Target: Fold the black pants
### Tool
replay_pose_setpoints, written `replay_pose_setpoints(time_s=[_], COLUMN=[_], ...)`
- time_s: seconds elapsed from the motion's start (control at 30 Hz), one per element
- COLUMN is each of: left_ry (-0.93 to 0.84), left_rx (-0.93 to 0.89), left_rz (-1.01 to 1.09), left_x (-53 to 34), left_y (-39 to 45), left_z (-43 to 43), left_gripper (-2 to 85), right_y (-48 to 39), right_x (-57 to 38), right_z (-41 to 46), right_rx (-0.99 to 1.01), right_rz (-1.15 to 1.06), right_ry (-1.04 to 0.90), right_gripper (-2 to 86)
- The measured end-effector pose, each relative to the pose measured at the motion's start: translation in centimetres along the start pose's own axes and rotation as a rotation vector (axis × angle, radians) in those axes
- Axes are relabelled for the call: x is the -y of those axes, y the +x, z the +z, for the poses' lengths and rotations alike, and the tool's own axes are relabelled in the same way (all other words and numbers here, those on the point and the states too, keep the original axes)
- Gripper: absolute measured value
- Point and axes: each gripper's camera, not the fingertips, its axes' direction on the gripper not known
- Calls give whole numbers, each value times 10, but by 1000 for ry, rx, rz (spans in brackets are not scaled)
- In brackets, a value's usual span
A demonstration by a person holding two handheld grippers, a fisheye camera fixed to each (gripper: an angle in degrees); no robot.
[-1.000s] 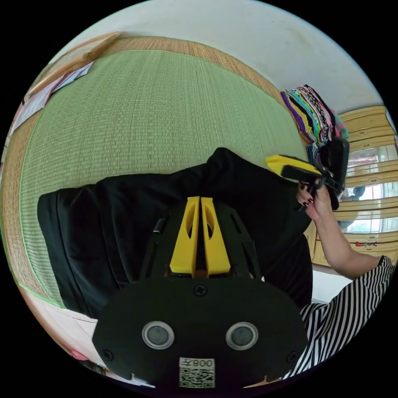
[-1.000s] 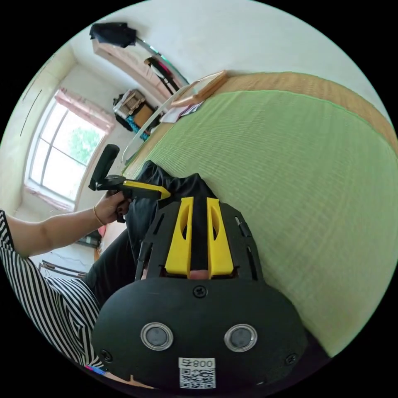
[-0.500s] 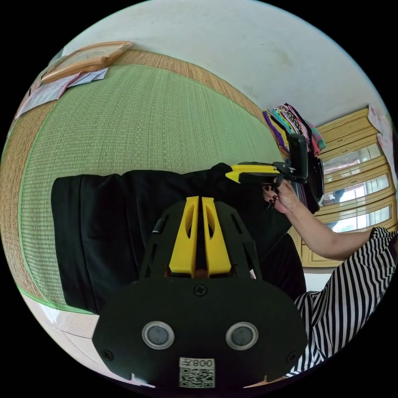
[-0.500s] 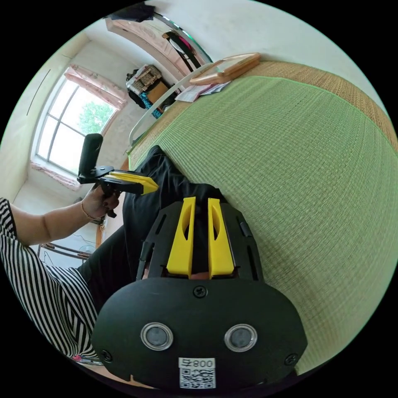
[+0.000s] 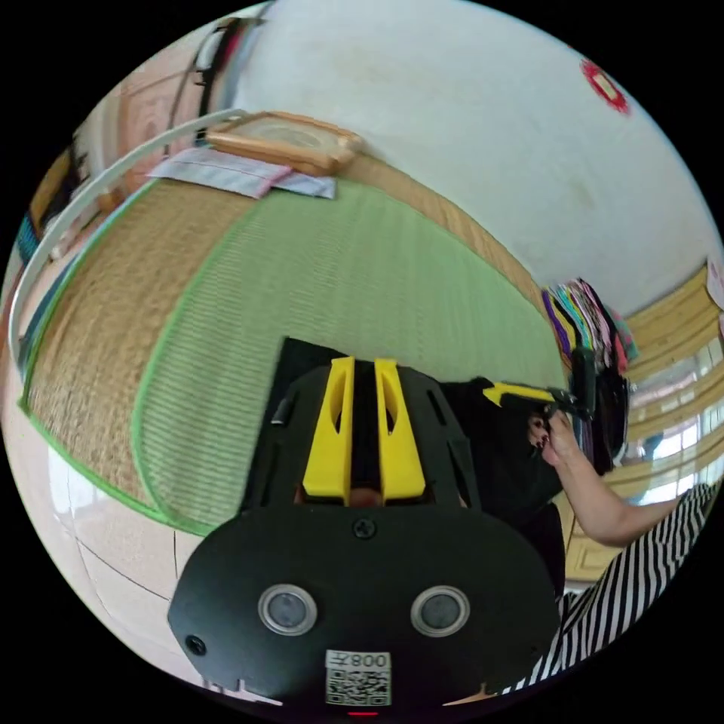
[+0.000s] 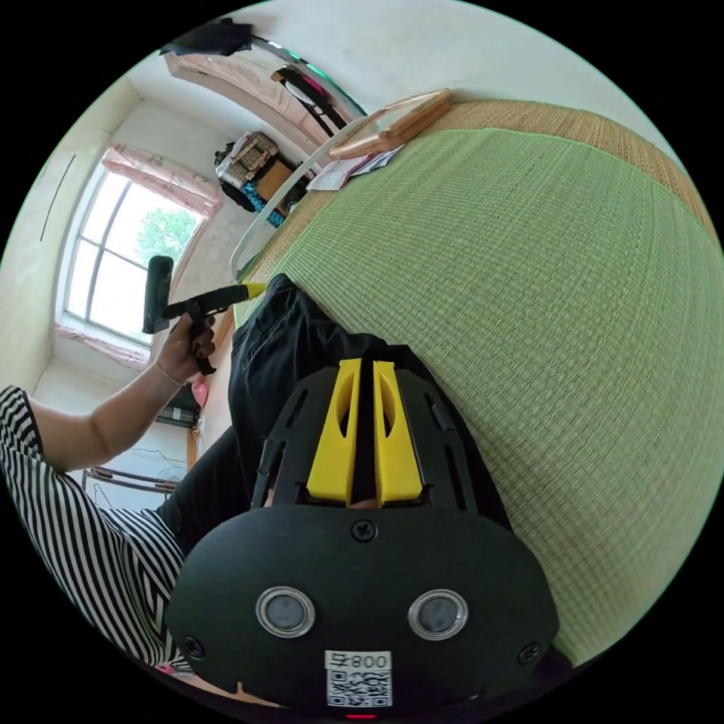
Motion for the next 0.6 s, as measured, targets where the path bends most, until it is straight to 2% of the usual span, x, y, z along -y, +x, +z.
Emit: replay_pose_setpoints(time_s=[0.13,0.2,0.37,0.6], left_ry=[-75,-96,-27,-5], left_rx=[39,-41,-102,-47], left_rz=[-110,-129,-130,-99], left_x=[0,-2,-10,-13], left_y=[-53,-68,-93,-107], left_z=[0,2,-21,-37], left_gripper=[66,49,9,1], right_y=[-2,-4,-8,-2], right_x=[17,25,33,41], right_z=[0,-4,-24,-41], right_rx=[-11,-10,11,22], right_rz=[20,29,46,104], right_ry=[-6,2,68,117], right_gripper=[16,13,9,7])
